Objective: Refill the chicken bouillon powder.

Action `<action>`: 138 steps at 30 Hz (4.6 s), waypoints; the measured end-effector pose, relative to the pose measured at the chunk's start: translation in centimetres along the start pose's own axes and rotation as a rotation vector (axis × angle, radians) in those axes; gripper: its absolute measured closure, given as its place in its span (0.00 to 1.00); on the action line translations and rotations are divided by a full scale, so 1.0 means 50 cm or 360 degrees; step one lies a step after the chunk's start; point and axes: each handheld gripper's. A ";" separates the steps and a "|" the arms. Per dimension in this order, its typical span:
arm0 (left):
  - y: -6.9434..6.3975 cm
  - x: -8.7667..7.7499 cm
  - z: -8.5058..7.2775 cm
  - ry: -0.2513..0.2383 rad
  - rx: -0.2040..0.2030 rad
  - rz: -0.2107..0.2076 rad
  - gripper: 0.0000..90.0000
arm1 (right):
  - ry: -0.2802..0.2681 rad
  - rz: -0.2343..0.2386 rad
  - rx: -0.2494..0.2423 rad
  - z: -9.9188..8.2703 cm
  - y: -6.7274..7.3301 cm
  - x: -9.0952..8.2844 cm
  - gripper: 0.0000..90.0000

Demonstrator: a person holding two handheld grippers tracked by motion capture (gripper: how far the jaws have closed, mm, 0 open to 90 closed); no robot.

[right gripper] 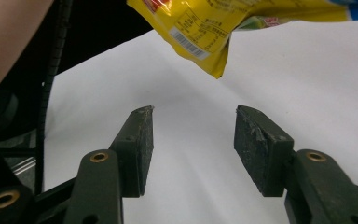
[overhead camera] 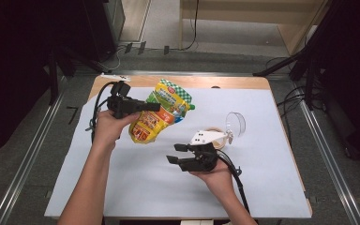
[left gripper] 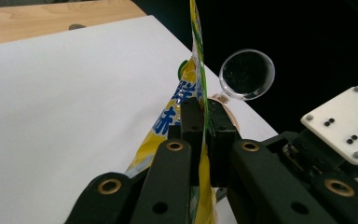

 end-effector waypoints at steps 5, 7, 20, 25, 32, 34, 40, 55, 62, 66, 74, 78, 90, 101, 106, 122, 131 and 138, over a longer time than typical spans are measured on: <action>0.009 0.006 -0.007 0.0015 -0.0001 0.0046 1.00 | 0.0029 0.0027 -0.0016 -0.009 -0.001 -0.019 0.54; 0.014 0.007 -0.010 0.0001 -0.0004 0.0047 1.00 | 0.0045 0.0029 -0.0046 -0.012 -0.001 -0.024 0.54; 0.030 0.020 -0.025 -0.0035 0.0012 0.0106 1.00 | 0.0025 0.0016 -0.0034 -0.042 -0.018 -0.071 0.53; 0.042 0.030 -0.038 -0.0012 -0.0024 0.0099 1.00 | 0.0022 0.0000 -0.0030 -0.047 -0.021 -0.076 0.53; 0.056 0.047 -0.054 0.0043 -0.0070 0.0080 0.99 | 0.0021 -0.0011 -0.0037 -0.051 -0.021 -0.080 0.53; 0.057 0.051 -0.057 0.0063 -0.0074 0.0080 0.99 | 0.0015 -0.0011 -0.0035 -0.050 -0.021 -0.083 0.53; 0.058 0.054 -0.063 0.0068 -0.0058 0.0078 1.00 | 0.0007 -0.0009 -0.0035 -0.050 -0.019 -0.089 0.53; 0.058 0.010 -0.087 0.0049 -0.0107 0.0129 0.99 | 0.0011 -0.0003 -0.0028 -0.051 -0.020 -0.085 0.53; 0.049 -0.008 -0.099 0.0049 -0.0113 0.0148 0.98 | 0.0029 0.0003 -0.0030 -0.054 -0.020 -0.076 0.53; 0.045 -0.019 -0.106 0.0047 -0.0113 0.0153 0.98 | 0.0040 0.0007 -0.0030 -0.055 -0.019 -0.071 0.53; 0.038 -0.038 -0.119 0.0048 -0.0120 0.0147 0.98 | 0.0044 -0.0002 -0.0025 -0.054 -0.023 -0.069 0.53; 0.041 -0.046 -0.123 0.0049 -0.0126 0.0154 0.97 | 0.0045 0.0004 -0.0029 -0.053 -0.022 -0.067 0.53; 0.040 -0.066 -0.134 0.0056 -0.0135 0.0140 0.96 | 0.0070 -0.0005 -0.0067 -0.052 -0.019 -0.058 0.53; 0.037 -0.076 -0.141 0.0073 -0.0133 0.0123 0.96 | 0.0069 -0.0015 -0.0073 -0.048 -0.020 -0.056 0.53; 0.036 -0.086 -0.146 0.0088 -0.0146 0.0126 0.96 | 0.0063 -0.0019 -0.0072 -0.047 -0.021 -0.057 0.53; 0.027 -0.109 -0.149 0.0057 -0.0126 0.0113 0.89 | 0.0074 -0.0036 -0.0095 -0.046 -0.021 -0.056 0.53; 0.012 -0.118 -0.134 0.0039 -0.0061 0.0105 0.81 | 0.0072 -0.0051 -0.0092 -0.043 -0.021 -0.059 0.53; -0.003 -0.129 -0.120 0.0076 -0.0018 0.0157 0.80 | 0.0080 -0.0070 -0.0067 -0.039 -0.024 -0.065 0.55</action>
Point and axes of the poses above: each handheld gripper's, and its own axes: x roughly forward along the jaws, z roughly out of its top, y roughly to its left, and after that the axes turned 13 degrees about x, right-handed
